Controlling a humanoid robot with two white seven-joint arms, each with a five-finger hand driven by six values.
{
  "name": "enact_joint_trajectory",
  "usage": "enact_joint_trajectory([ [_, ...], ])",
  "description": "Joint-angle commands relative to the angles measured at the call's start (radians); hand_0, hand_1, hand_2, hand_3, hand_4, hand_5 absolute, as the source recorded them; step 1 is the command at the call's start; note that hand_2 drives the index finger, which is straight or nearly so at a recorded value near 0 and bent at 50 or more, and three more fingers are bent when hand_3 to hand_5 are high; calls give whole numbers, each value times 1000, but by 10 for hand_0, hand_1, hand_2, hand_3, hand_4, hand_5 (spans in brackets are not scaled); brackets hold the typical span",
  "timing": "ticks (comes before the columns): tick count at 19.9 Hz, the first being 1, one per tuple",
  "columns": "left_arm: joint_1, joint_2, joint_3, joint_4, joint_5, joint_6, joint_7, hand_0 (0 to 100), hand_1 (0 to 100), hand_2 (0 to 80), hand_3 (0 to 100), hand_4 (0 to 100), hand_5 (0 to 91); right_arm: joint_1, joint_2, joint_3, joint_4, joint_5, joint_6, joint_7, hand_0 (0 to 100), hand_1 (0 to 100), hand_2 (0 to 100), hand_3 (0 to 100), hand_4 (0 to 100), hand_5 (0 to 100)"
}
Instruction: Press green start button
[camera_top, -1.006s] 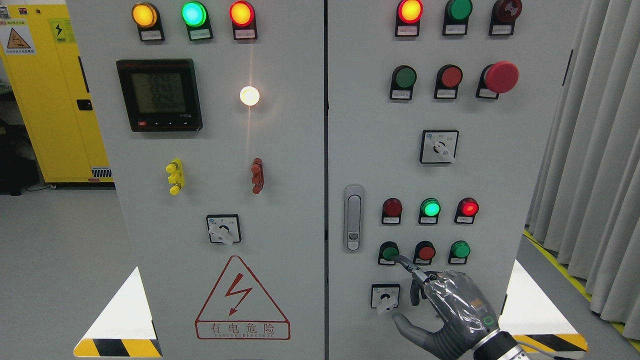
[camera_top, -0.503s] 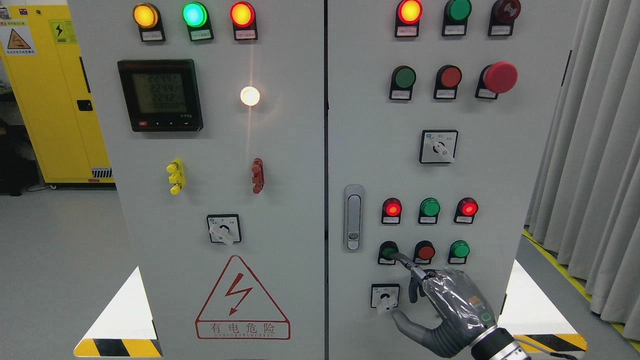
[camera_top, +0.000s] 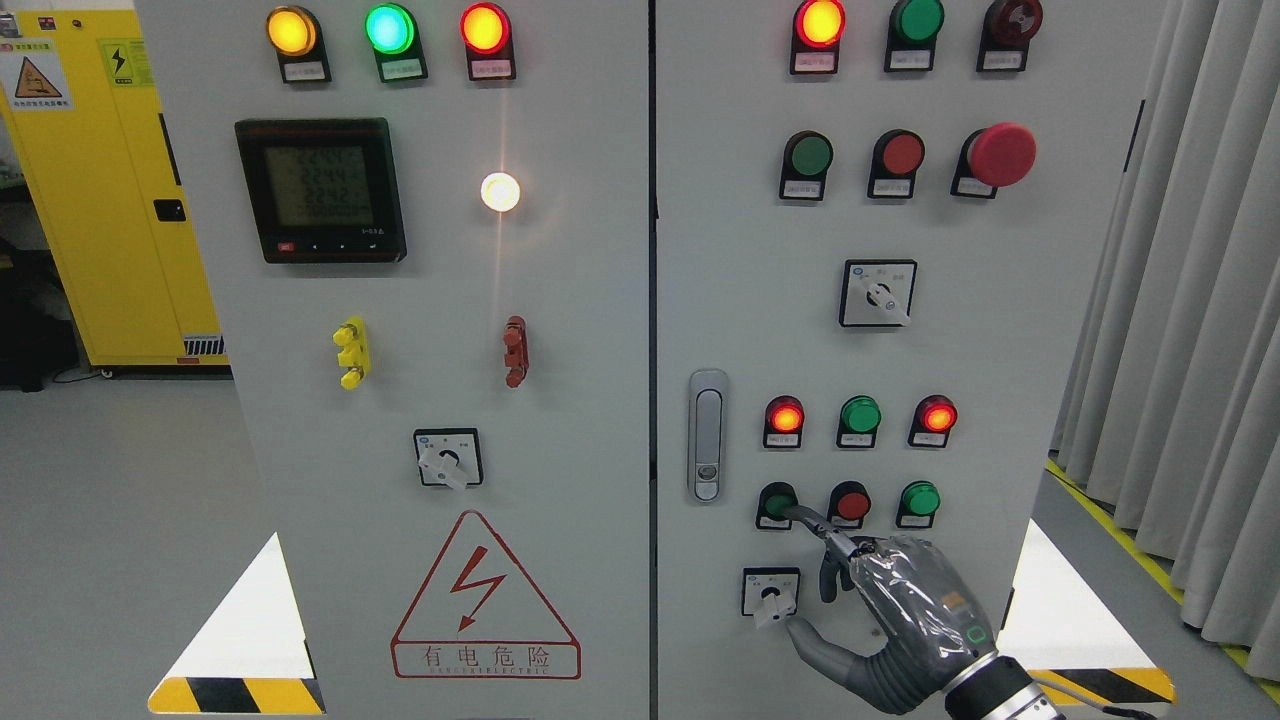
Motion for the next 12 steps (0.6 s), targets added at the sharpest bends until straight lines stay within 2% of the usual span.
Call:
enact_joint_trajectory([
  [1, -26, -1, 0, -28, 0, 1, 0, 120, 556, 0, 0, 0, 0, 48, 25, -8, -83, -69, -6, -5, 510, 592, 0, 730, 747, 793],
  [2, -26, -1, 0, -28, 0, -1, 0, 120, 556, 0, 0, 0, 0, 73, 28, -8, -100, -93, -4, -5, 513, 591, 0, 732, 748, 784],
  [3, -26, 1, 0, -28, 0, 1, 0, 120, 556, 0, 0, 0, 0, 96, 31, -6, -111, -109, -4, -5, 519, 583, 0, 730, 737, 714],
  [5, -26, -1, 0, -28, 0, -1, 0, 120, 556, 0, 0, 0, 0, 113, 45, -3, -114, -158, -6, -13, 518, 577, 0, 689, 710, 659],
  [6, -26, -1, 0, -28, 0, -1, 0, 120, 556, 0, 0, 0, 0, 116, 53, 2, -114, -219, -4, -10, 520, 573, 0, 562, 587, 511],
  [8, -26, -1, 0, -28, 0, -1, 0, 120, 556, 0, 0, 0, 0, 124, 63, 9, -114, -373, -2, 7, 524, 573, 0, 419, 492, 422],
  [10, -26, 1, 0, -28, 0, -1, 0, 120, 556, 0, 0, 0, 0, 128, 63, 11, -125, -502, -2, 42, 532, 576, 0, 230, 304, 230],
  [12, -26, 1, 0, -28, 0, -1, 1, 120, 556, 0, 0, 0, 0, 151, 65, 9, -140, -601, 17, 96, 534, 576, 0, 210, 291, 213],
])
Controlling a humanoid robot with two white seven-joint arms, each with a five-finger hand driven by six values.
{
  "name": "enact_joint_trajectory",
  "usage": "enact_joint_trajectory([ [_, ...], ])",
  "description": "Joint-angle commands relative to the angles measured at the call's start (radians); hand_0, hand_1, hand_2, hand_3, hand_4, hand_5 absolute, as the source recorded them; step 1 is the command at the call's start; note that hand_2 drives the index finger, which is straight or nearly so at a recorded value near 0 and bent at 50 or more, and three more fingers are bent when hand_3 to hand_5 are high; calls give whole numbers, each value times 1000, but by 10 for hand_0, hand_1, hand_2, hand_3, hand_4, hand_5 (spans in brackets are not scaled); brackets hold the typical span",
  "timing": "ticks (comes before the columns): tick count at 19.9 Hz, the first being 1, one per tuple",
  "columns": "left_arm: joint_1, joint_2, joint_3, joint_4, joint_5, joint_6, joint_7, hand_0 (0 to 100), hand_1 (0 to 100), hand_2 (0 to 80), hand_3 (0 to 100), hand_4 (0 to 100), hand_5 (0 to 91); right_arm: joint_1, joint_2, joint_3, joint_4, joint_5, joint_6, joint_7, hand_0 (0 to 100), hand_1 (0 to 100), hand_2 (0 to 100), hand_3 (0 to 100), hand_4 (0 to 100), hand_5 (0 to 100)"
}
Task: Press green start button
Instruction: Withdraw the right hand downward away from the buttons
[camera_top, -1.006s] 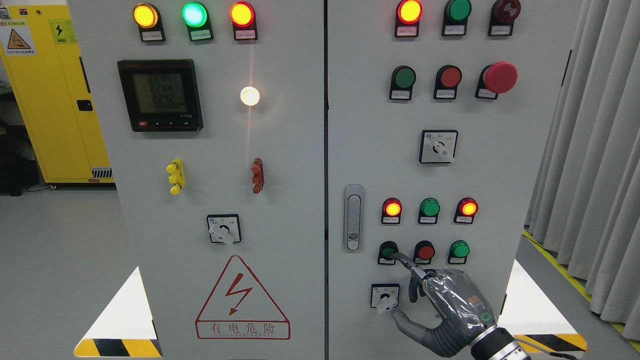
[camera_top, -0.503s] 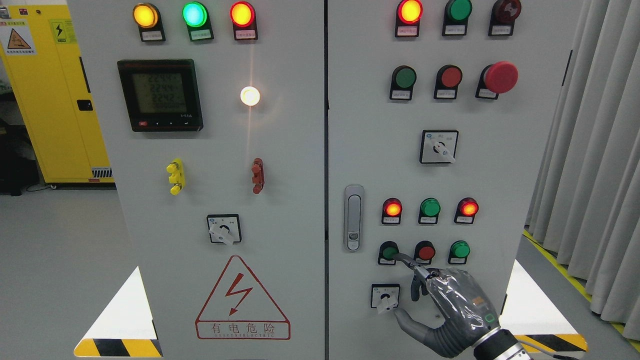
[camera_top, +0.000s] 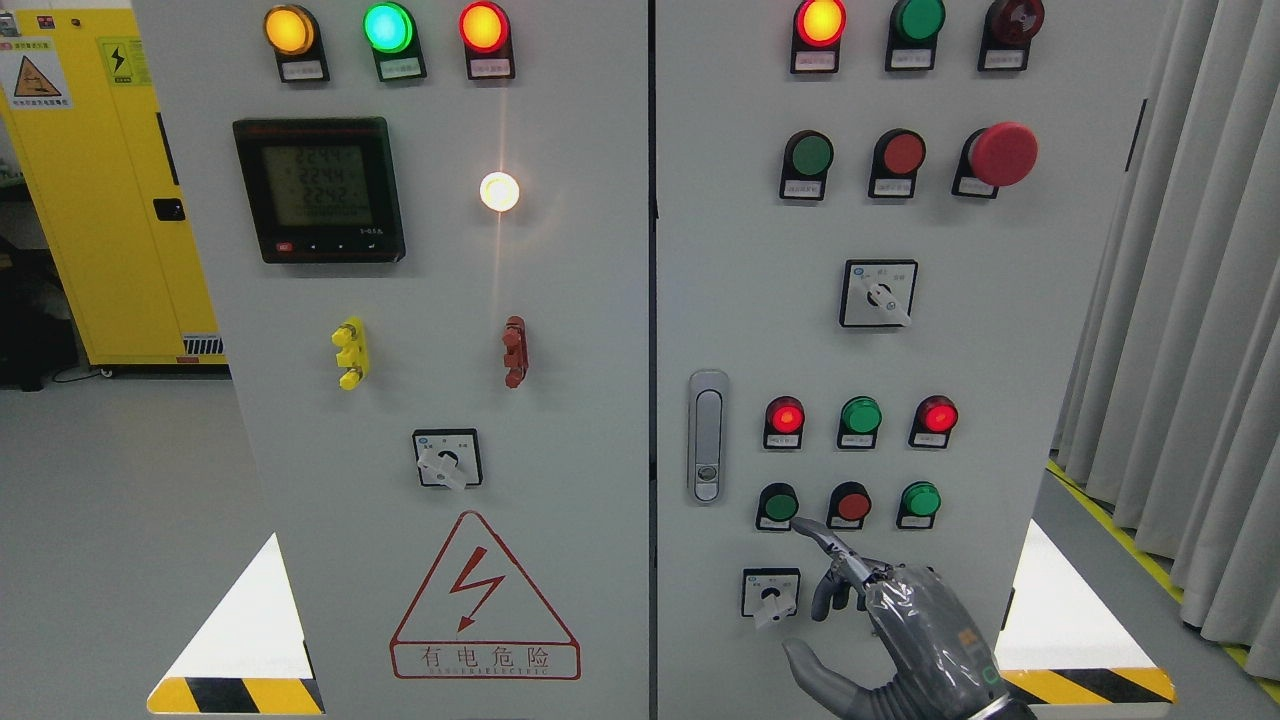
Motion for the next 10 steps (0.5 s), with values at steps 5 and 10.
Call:
enact_joint_trajectory([
  [5, -26, 1, 0, -28, 0, 1, 0, 120, 556, 0, 0, 0, 0, 142, 20, 54, -121, -510, 88, 86, 581, 571, 0, 38, 115, 26],
  [10, -26, -1, 0, -28, 0, 1, 0, 120, 556, 0, 0, 0, 0, 168, 19, 59, -146, -588, 150, 86, 662, 540, 0, 0, 24, 0],
])
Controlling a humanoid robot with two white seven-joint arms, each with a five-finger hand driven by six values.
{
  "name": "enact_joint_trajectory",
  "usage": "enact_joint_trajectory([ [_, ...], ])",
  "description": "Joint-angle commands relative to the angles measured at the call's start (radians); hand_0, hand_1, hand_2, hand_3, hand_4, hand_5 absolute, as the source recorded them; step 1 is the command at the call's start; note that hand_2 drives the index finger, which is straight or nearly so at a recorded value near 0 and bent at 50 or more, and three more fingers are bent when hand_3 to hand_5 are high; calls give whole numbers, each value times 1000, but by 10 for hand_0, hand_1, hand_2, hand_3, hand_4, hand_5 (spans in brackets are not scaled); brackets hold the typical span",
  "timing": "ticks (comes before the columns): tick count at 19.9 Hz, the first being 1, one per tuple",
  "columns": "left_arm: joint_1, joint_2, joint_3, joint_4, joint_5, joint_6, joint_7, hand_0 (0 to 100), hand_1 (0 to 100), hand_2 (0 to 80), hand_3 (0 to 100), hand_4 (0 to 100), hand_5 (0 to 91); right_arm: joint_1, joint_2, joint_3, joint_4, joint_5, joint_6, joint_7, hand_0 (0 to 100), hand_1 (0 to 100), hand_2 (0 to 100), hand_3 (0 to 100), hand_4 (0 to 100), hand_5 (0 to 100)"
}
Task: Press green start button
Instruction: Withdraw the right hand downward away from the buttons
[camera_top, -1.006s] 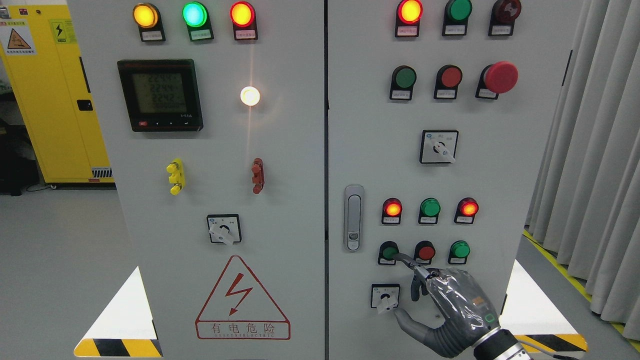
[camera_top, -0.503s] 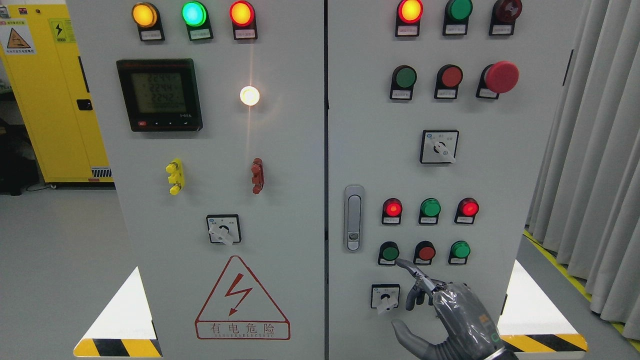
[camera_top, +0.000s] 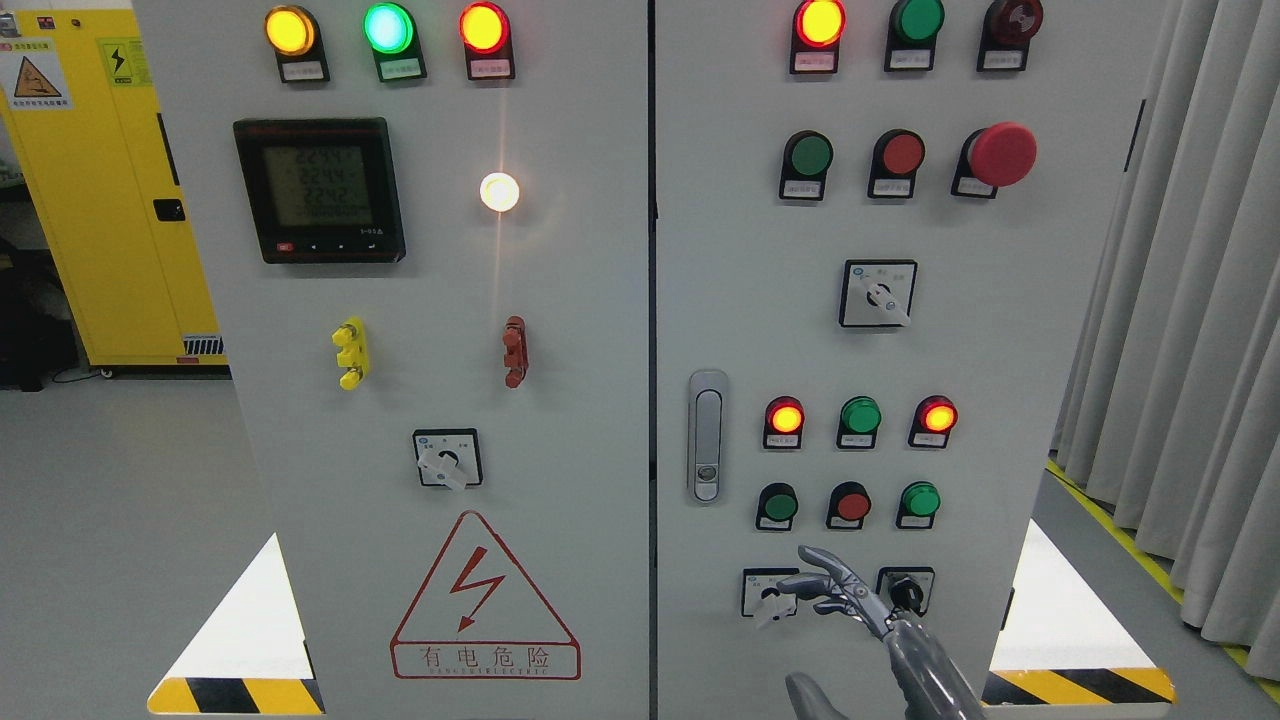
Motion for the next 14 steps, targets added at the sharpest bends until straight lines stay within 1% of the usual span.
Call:
enact_joint_trajectory([
  [1, -26, 0, 0, -28, 0, -2, 0, 120, 556, 0, 0, 0, 0, 53, -3, 30, -74, -145, 28, 3, 663, 539, 0, 0, 23, 0],
  [4, -26, 0, 0, -28, 0, 0, 0, 120, 556, 0, 0, 0, 0, 70, -3, 32, -74, -145, 28, 4, 606, 532, 0, 0, 16, 0],
  [7, -26, 0, 0, -28, 0, -2, 0, 120, 556, 0, 0, 0, 0, 72, -5, 34, -74, -145, 28, 4, 570, 533, 0, 0, 20, 0],
  [8, -26, 1, 0, -28, 0, -2, 0, 120, 556, 0, 0, 0, 0, 72, -5, 34, -74, -145, 28, 6, 541, 534, 0, 0, 25, 0],
  [11, -26, 0, 0, -28, 0, -2, 0, 120, 556, 0, 0, 0, 0, 73, -6, 34, -74, -143, 28, 21, 509, 536, 0, 0, 31, 0],
  [14, -26, 0, 0, -28, 0, 0, 0, 120, 556, 0, 0, 0, 0, 75, -6, 35, -74, -143, 28, 24, 482, 537, 0, 0, 33, 0],
])
